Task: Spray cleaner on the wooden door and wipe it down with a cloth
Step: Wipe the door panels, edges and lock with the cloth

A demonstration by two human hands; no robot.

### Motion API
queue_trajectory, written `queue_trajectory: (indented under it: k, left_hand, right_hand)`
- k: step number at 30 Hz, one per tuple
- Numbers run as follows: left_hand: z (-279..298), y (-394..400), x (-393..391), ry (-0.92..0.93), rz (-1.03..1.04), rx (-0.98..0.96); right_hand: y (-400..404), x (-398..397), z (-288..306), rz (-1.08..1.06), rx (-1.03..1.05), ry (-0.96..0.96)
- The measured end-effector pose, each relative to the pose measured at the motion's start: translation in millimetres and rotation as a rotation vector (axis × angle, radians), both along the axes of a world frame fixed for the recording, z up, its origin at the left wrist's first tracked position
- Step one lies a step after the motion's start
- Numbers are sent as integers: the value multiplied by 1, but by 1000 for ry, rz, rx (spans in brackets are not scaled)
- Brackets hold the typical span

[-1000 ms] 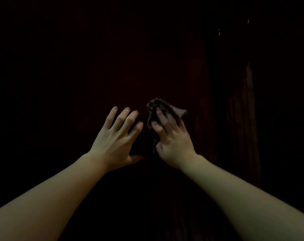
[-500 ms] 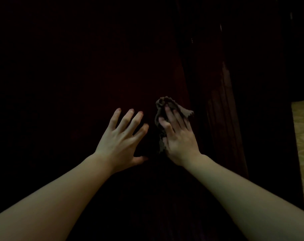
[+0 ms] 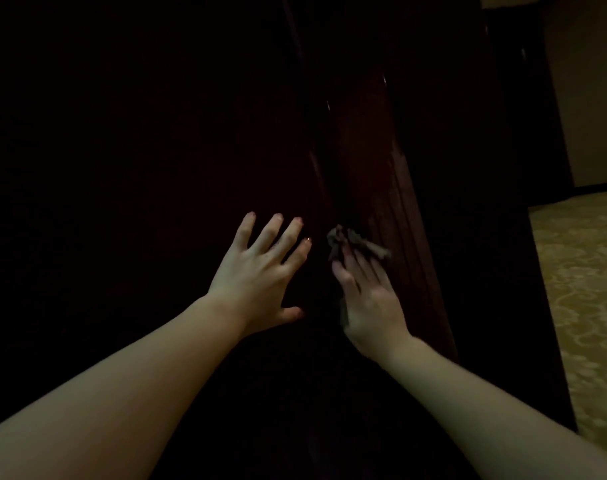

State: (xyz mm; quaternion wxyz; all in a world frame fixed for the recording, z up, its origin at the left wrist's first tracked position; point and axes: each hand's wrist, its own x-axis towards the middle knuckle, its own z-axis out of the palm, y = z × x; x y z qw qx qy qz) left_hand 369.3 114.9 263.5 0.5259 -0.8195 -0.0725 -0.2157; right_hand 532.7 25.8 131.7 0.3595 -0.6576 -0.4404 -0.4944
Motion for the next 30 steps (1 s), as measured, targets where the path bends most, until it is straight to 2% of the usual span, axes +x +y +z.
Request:
queue_trajectory:
  k: [2,4,10,13,17,20,22,25,30]
  left_hand:
    - [7,-9,16,3,-5,0]
    - [16,-17,31,3,-10,-9]
    - [25,-35,69,-60,7,-46]
    - [19,-35,77,-77,-6,-65]
    - [18,-26,79,-91,-51,-81]
    - [18,-28,81,-94,-66,-114]
    - [19,-29,81,-88,-67,-117]
    - [19,-30,80,-94,-69,-87]
    - [10,-33,84,-130,-44,-92]
  right_hand:
    - [-2,8,36,-50,42,45]
    - [-3,15,48,-50,33,53]
    - [-6,24,-31,-38,74,191]
    - [-7,25,-45,26,101,206]
    - [-8,33,13,139,199,269]
    - [-14,50,89,95,231,268]
    - [-13,65,113,17,217,218]
    - [-9,70,85,-39,252,257]
    - [-14,65,-26,-26,182,349]
